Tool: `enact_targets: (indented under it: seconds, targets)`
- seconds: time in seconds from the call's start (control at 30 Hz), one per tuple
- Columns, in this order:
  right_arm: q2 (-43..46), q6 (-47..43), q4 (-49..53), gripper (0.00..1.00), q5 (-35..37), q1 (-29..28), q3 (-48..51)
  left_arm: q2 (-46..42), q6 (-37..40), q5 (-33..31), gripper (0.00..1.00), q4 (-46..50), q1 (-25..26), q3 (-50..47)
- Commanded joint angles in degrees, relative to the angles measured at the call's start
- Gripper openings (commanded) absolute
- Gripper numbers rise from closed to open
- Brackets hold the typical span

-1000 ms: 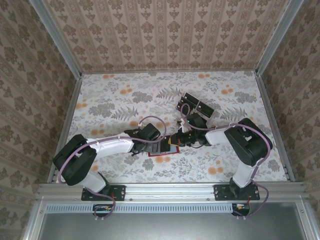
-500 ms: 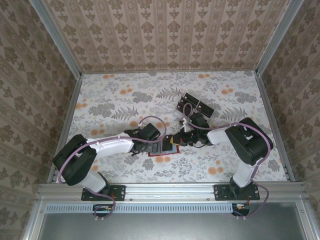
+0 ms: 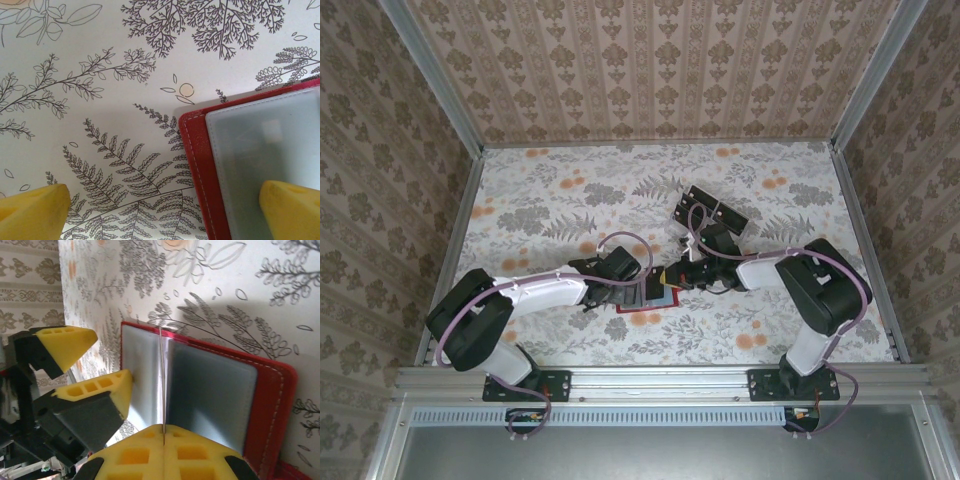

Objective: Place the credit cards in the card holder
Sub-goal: Insert the credit card into the card slot.

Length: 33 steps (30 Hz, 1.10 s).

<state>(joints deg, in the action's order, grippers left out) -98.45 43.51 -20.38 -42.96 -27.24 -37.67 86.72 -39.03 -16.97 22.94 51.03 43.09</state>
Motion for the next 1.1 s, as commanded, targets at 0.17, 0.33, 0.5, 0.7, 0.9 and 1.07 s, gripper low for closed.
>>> enact_targets:
  seconds: [0.17,0.33,0.5,0.7,0.9,1.07]
  targets:
    - [0.83,1.21,0.54,0.0,-0.55,-0.07,-0.45,0.75,-0.28,-0.61,1.0,4.04,0.3,-1.26]
    - [-0.71,1.84,-0.63,0.0,-0.46,-0.96,-0.91,0.92,-0.35,-0.61,1.0,4.03,0.34,-1.19]
    - [-1.48,2.42,-1.59,0.0,-0.29,-1.57,-1.09,0.97,-0.34,-0.61,1.0,3.96,0.31,-1.17]
    - [-1.52,2.62,-1.86,0.0,-0.38,-1.85,-1.27,0.98,-0.32,-0.61,1.0,3.99,0.3,-1.2]
    - [0.13,2.44,-0.82,0.0,-0.11,-1.86,-1.18,0.97,-0.3,-0.52,1.0,3.98,0.35,-1.24]
    - [0.81,2.46,-0.4,0.0,0.07,-1.85,-1.35,1.0,-0.38,-0.52,1.0,4.03,0.4,-1.27]
